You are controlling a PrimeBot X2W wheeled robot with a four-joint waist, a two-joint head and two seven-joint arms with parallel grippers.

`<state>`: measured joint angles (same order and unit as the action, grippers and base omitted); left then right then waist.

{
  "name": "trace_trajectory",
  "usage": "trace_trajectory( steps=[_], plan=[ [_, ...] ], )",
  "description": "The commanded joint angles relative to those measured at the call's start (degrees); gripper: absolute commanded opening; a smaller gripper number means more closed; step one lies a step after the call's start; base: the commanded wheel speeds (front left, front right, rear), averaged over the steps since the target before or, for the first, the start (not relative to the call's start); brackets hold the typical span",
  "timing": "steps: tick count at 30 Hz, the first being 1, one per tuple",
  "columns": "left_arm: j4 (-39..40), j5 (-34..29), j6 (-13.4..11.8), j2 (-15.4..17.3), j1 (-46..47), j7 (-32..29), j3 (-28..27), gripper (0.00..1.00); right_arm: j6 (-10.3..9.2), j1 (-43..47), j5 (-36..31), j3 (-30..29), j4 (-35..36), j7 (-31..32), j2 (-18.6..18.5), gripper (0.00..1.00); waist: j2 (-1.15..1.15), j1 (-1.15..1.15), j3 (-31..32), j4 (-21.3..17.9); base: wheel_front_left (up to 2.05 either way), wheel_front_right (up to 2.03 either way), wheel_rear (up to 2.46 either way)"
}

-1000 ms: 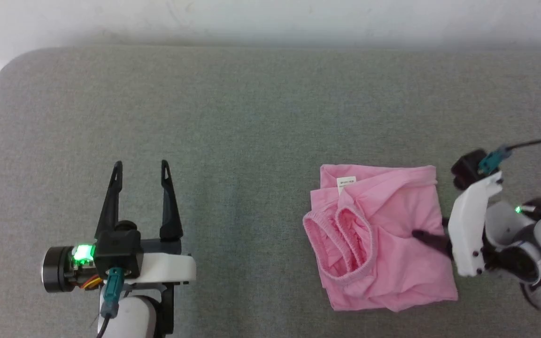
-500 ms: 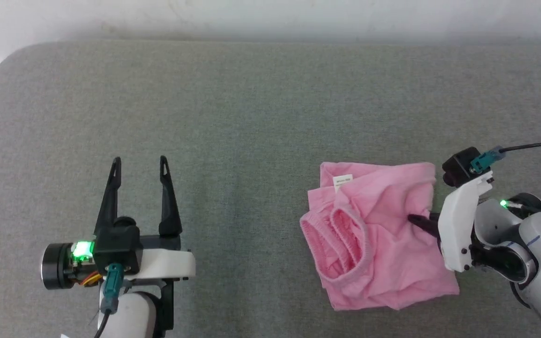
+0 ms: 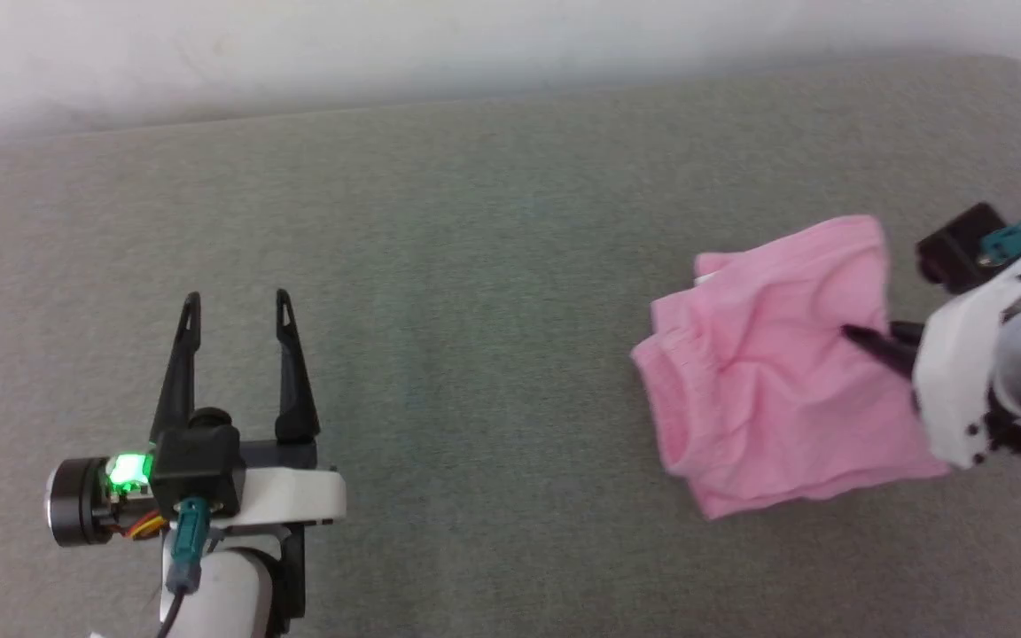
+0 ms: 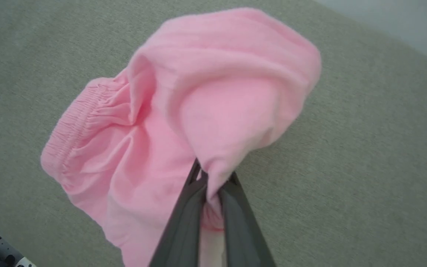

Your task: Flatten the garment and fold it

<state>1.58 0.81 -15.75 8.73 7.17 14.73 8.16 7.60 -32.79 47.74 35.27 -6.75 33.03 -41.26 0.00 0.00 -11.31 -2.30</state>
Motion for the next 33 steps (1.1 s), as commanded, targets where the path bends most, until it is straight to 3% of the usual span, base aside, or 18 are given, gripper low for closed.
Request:
trace_trajectory(
  steps=[1, 6, 13, 21, 27, 28, 29, 30, 33],
  plan=[
    [0.6, -0.4, -0.1, 0.5, 0.9, 0.3, -0.4, 1.00, -0.11, -1.1, -1.1, -1.0, -0.4, -0.2, -1.7, 0.00, 0.00, 0.00, -3.4, -5.5, 0.00, 0.00, 0.00],
    [1.6, -0.8, 0.4, 1.7, 4.0, 0.3, -0.8, 1.00, -0.11, -3.4, -5.2, -4.9, -3.8, -1.0, -5.3, 0.00, 0.00, 0.00, -9.4, -9.1, 0.00, 0.00, 0.00],
    [2.2, -1.5, 1.0, 2.4, 8.9, 0.3, 0.5, 1.00, -0.11, -7.6, -14.6, -9.7, -14.2, -5.1, -7.7, 0.00, 0.00, 0.00, -15.4, -8.8, 0.00, 0.00, 0.00],
    [3.6, -1.6, 1.1, 2.9, 12.9, 0.3, 1.9, 1.00, -0.11, -13.0, -23.9, -14.1, -28.1, -9.8, -6.1, 0.00, 0.00, 0.00, -21.1, -6.4, 0.00, 0.00, 0.00],
    [3.8, -1.2, 0.5, 3.0, 13.7, 0.3, 2.3, 1.00, -0.11, -15.0, -26.8, -16.6, -36.5, -11.6, -2.5, 0.00, 0.00, 0.00, -20.6, -5.5, 0.00, 0.00, 0.00],
    [3.7, -1.1, 0.4, 3.0, 13.6, 0.3, 2.3, 1.00, -0.11, -15.2, -27.0, -17.0, -37.4, -12.2, -1.9, 0.18, 0.00, 0.00, -20.0, -5.5, 0.00, 0.00, 0.00],
    [3.5, -1.0, 0.3, 3.0, 13.4, 0.3, 2.3, 1.00, -0.11, -15.5, -27.3, -17.7, -38.4, -12.7, -1.6, 0.90, 0.00, 0.00, -19.3, -5.5, 0.00, 0.00, 0.00],
    [3.3, -0.9, 0.2, 2.9, 13.2, 0.3, 2.3, 1.00, -0.11, -15.9, -27.7, -18.5, -39.5, -13.4, -1.4, 1.00, 0.00, 0.00, -18.6, -5.5, 0.00, 0.00, 0.00],
    [2.7, -0.5, -0.2, 2.7, 12.1, 0.3, 2.3, 1.00, -0.11, -16.6, -29.2, -20.2, -41.0, -16.5, -0.8, 1.00, 0.00, 0.00, -15.7, -5.5, 0.00, 0.00, 0.00]
  ],
)
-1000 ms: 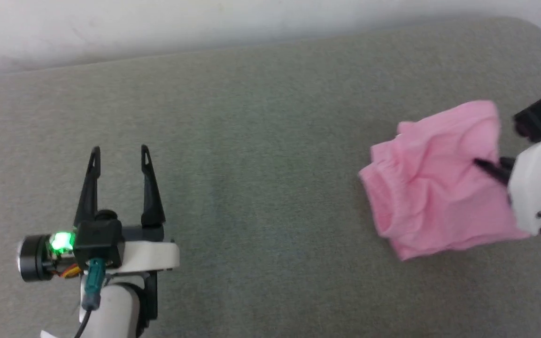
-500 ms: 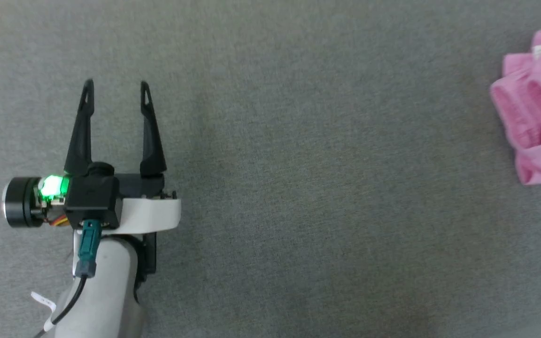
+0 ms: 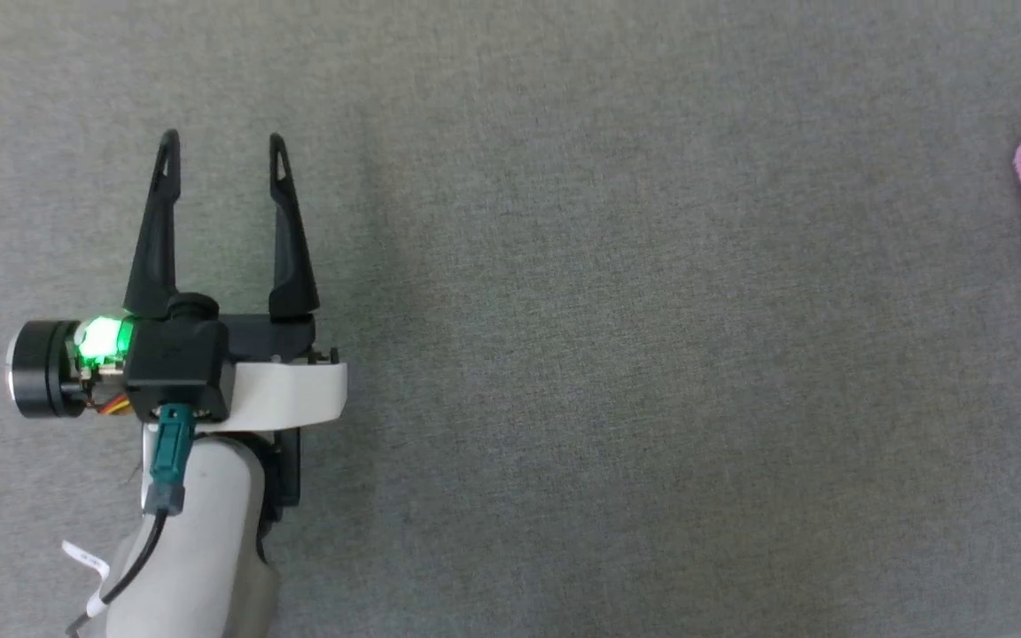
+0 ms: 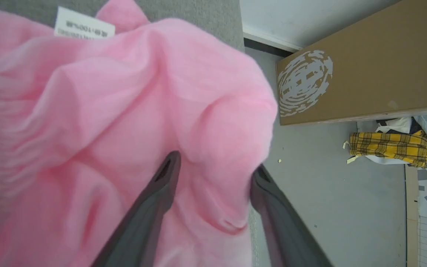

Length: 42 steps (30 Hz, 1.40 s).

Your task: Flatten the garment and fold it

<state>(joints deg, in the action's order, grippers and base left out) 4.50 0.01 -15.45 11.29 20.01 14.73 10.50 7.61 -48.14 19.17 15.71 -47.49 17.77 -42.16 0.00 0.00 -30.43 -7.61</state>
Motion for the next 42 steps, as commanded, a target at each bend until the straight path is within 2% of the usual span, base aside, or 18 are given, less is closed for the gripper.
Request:
trace_trajectory(
  steps=[1, 5, 8, 13, 14, 16, 17, 23, 28, 29, 33, 42],
  plan=[
    [-0.3, 0.5, -0.7, 0.1, -1.2, 0.3, -0.2, 1.00, -0.12, -1.6, -1.5, -1.0, -0.4, -2.5, 0.0, 1.00, 0.00, 0.00, 4.3, -0.3, 0.00, 0.00, 0.00],
    [-1.1, 1.1, -0.9, -0.2, -3.3, 0.3, -0.7, 1.00, -0.12, -2.9, -5.9, -2.5, 0.6, -9.5, -0.6, 1.00, 0.00, 0.00, 8.3, -0.2, 0.00, 0.00, 0.00],
    [-1.3, 1.4, -1.2, -0.6, -5.1, 0.3, -1.2, 1.00, -0.12, -3.5, -8.4, -4.9, 2.4, -15.9, 0.5, 1.00, 0.00, 0.00, 11.1, 0.1, 0.00, 0.00, 0.00],
    [-1.8, 1.8, -1.3, -1.0, -8.2, 0.3, -2.4, 1.00, -0.12, -3.0, -11.6, -10.3, 7.0, -27.0, 5.2, 1.00, 0.00, 0.00, 14.8, 1.3, 0.00, 0.00, 0.00],
    [-1.8, 1.8, -1.3, -1.0, -8.2, 0.3, -2.4, 1.00, -0.12, -3.0, -11.6, -10.3, 7.0, -27.0, 5.2, 1.00, 0.00, 0.00, 14.8, 1.3, 0.00, 0.00, 0.00],
    [-1.9, 1.8, -1.2, -1.0, -9.1, 0.3, -2.7, 1.00, -0.12, -1.9, -11.6, -12.4, 9.3, -30.3, 8.0, 1.00, 0.00, 0.00, 16.1, 2.0, 0.00, 0.00, 0.00],
    [-2.0, 1.8, -1.1, -1.2, -9.9, 0.3, -3.0, 1.00, -0.12, -0.4, -11.6, -13.9, 12.5, -31.8, 10.8, 1.00, 0.00, 0.00, 17.1, 3.0, 0.00, 0.00, 0.00],
    [-2.7, 1.8, -0.4, -1.8, -11.4, 0.3, -3.4, 1.00, -0.12, 7.6, -10.8, -17.5, 28.1, -32.7, 19.0, 1.00, 0.00, 0.00, 19.6, 6.0, 0.00, 0.00, 0.00],
    [-3.7, 2.0, 0.4, -2.1, -12.8, 0.3, -3.8, 1.00, -0.12, 16.9, -10.2, -17.2, 37.9, -32.8, 25.5, 1.00, 0.00, 0.00, 21.9, 7.8, 0.00, 0.00, 0.00],
    [-3.7, 2.0, 0.4, -2.1, -12.8, 0.3, -3.8, 1.00, -0.12, 16.9, -10.2, -17.2, 37.9, -32.8, 25.5, 1.00, 0.00, 0.00, 21.9, 7.8, 0.00, 0.00, 0.00],
    [-4.6, 2.1, 1.0, -2.4, -14.3, 0.3, -4.3, 1.00, -0.12, 23.7, -10.1, -15.3, 40.9, -32.8, 29.4, 1.00, 0.00, 0.00, 23.9, 8.5, 0.00, 0.00, 0.00],
    [-5.9, 1.8, 2.6, -3.0, -17.6, 0.3, -4.2, 1.00, -0.12, 37.4, -8.6, -16.7, 40.8, -32.8, 36.5, 1.00, 0.00, 0.00, 27.7, 9.4, 0.00, 0.00, 0.00]
  ],
)
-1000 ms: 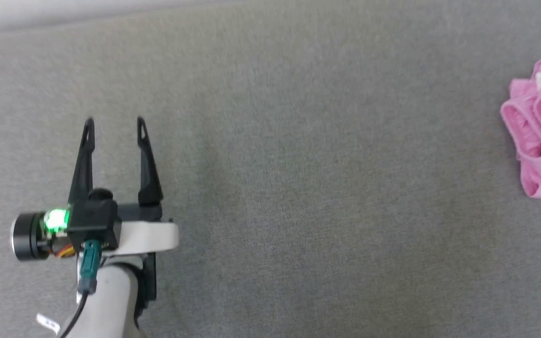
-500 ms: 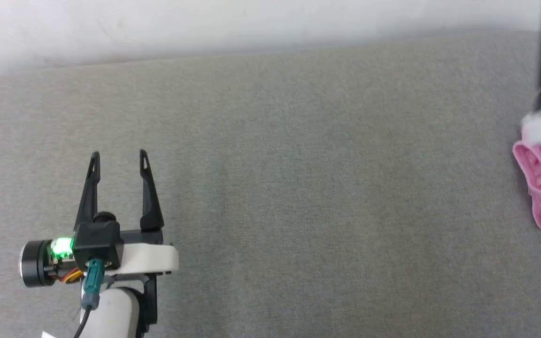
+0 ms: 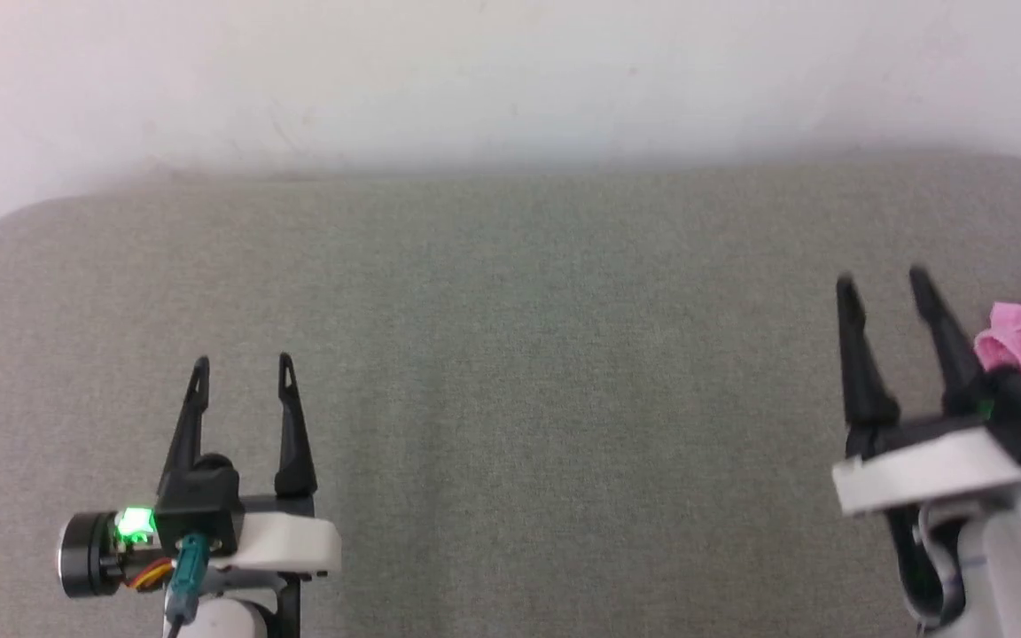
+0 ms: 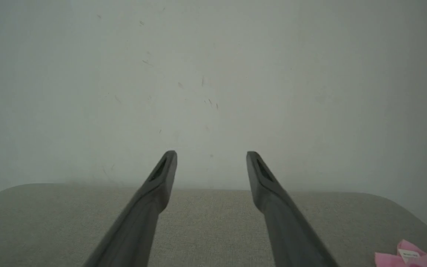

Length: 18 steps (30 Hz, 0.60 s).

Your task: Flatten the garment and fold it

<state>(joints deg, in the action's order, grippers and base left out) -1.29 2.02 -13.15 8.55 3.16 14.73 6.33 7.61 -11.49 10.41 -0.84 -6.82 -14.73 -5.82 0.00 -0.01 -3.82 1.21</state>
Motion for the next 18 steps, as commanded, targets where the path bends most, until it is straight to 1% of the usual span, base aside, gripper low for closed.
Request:
trace_trajectory(
  steps=[1, 7, 13, 14, 18],
  plan=[
    [-0.1, -0.2, 0.4, -0.4, -1.0, 0.3, 0.0, 1.00, -0.12, 2.2, -0.2, -0.3, 0.5, -0.3, 0.5, 1.00, 0.00, 0.01, 1.3, 0.6, 0.00, 0.00, 0.00],
    [-0.3, -0.3, 1.2, -0.9, -2.4, 0.3, 0.2, 1.00, -0.12, 8.6, -0.2, -2.4, 4.1, -0.3, 2.4, 1.00, 0.00, 0.01, 2.0, 0.6, 0.00, 0.00, 0.00],
    [-0.3, 0.3, 2.0, -1.5, -2.9, 0.3, -0.3, 1.00, -0.12, 11.3, -1.1, -2.6, 7.1, -0.3, 2.8, 1.00, 0.00, 0.01, 2.2, 0.3, 0.00, 0.00, 0.00],
    [-0.2, 0.2, 2.0, -1.4, -2.2, 0.0, -0.2, 0.00, -0.01, 10.8, -1.0, -2.5, 6.9, 0.0, 2.6, 0.00, 0.00, 0.01, 2.2, 0.3, 0.00, 0.00, 0.00],
    [-0.2, 0.2, 2.0, -1.3, -2.1, -0.2, -0.1, 0.00, 0.00, 10.8, -1.0, -2.5, 6.8, 0.1, 2.5, 0.00, 0.00, 0.01, 2.2, 0.2, 0.00, 0.00, 0.00]
  ],
)
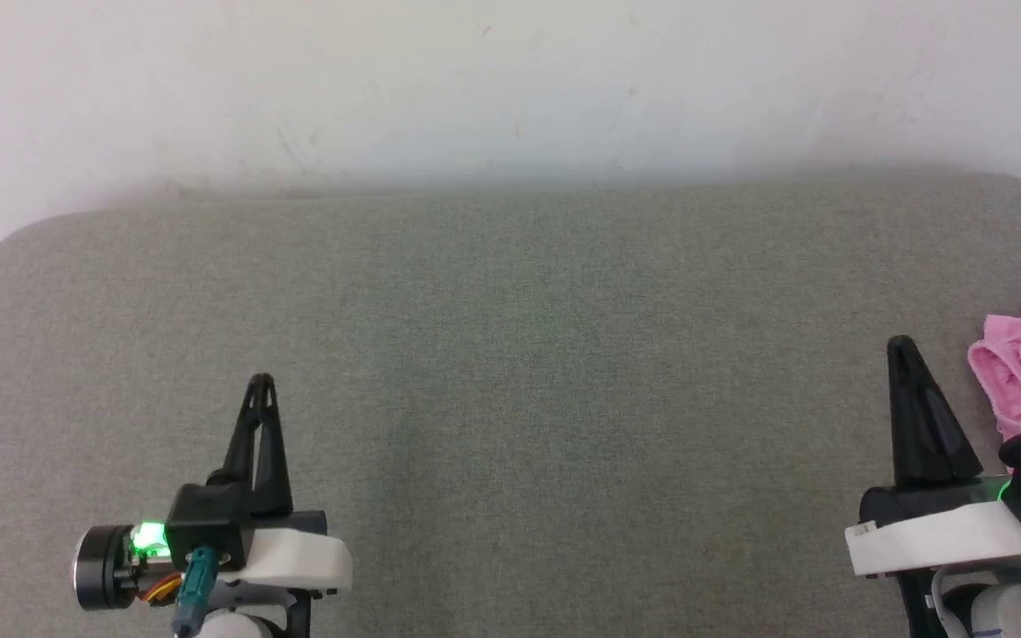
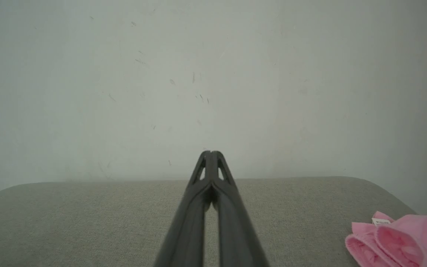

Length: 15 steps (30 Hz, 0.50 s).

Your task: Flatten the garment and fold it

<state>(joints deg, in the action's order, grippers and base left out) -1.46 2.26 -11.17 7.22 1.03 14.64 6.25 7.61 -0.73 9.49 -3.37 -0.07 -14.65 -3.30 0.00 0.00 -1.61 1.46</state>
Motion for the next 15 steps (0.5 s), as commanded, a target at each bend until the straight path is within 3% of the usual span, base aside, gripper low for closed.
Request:
trace_trajectory(
  steps=[1, 15],
  plan=[
    [0.0, 0.0, 0.1, 0.0, 0.0, -0.2, -0.1, 0.00, 0.00, 0.0, -0.1, 0.0, 0.0, 0.2, 0.0, 0.00, 0.00, 0.00, 0.0, 0.0, 0.00, 0.00, 0.00],
    [0.2, -0.3, 1.4, -0.5, -0.1, -1.8, -0.8, 0.00, -0.01, 0.1, -1.2, 0.4, 0.0, 1.8, 0.1, 0.00, 0.00, 0.00, 0.2, -0.2, 0.00, 0.00, 0.00]
  ],
)
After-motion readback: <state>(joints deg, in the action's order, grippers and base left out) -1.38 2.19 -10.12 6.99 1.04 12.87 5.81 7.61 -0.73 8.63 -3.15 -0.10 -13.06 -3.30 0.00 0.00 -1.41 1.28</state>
